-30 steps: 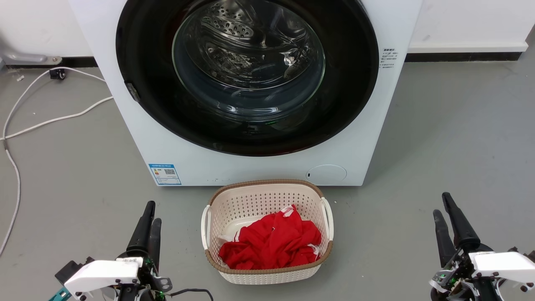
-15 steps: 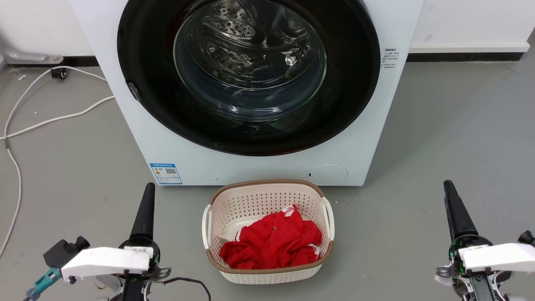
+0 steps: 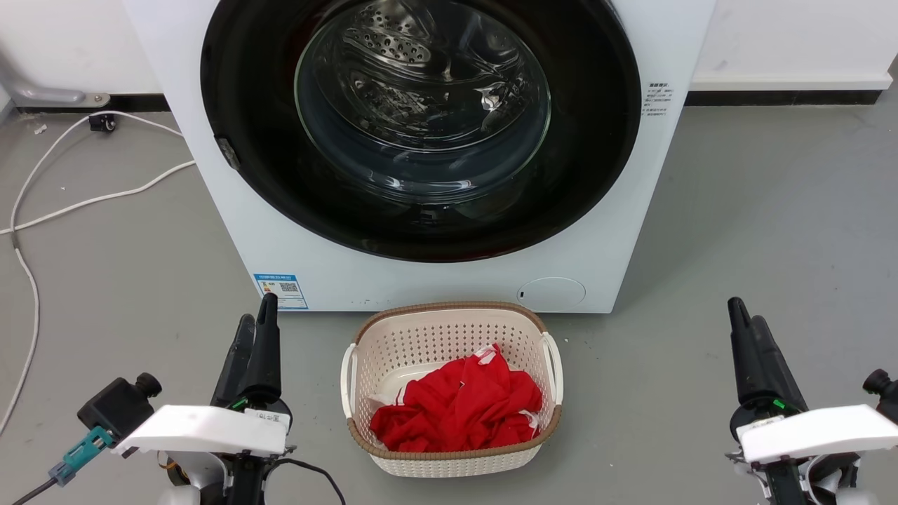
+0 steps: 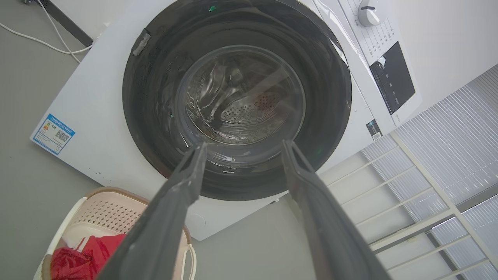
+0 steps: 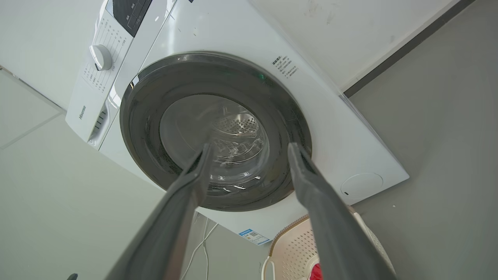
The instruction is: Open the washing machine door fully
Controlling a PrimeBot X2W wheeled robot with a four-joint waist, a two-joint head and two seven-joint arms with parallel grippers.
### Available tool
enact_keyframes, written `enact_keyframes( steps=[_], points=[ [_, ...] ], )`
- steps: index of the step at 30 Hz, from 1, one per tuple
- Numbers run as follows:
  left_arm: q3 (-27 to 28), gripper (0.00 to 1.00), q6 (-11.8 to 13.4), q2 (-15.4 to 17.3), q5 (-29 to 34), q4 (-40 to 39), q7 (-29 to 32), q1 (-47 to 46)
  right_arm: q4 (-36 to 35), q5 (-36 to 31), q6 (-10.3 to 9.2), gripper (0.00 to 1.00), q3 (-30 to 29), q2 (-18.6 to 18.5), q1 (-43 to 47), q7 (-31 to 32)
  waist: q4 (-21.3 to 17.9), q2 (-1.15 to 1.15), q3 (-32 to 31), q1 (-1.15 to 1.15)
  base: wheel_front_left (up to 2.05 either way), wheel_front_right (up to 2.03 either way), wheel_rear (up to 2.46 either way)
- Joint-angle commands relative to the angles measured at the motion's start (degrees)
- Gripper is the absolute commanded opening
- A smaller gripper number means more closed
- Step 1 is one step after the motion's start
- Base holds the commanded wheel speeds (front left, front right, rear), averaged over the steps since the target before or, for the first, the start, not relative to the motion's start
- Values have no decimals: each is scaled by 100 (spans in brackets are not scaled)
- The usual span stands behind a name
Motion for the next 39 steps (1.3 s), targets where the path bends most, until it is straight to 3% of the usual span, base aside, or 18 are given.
enact_keyframes(
  steps=[1, 19, 39],
  points=[
    [-17, 100, -12, 18, 203, -122, -51, -144, -121, -214, 1, 100, 20, -1, -4, -46, 2, 0, -1, -1, 0, 0, 0],
    [-128, 100, 28, 19, 1902, -103, -370, -113, -377, -1811, 0, 100, 58, 8, 141, -159, 36, 0, -20, -1, 0, 0, 0],
    [-248, 100, 112, 42, 3235, -9, -670, -78, -667, -3174, 0, 100, 95, 17, 268, -224, 62, 0, -49, -1, 0, 0, 0]
  ],
)
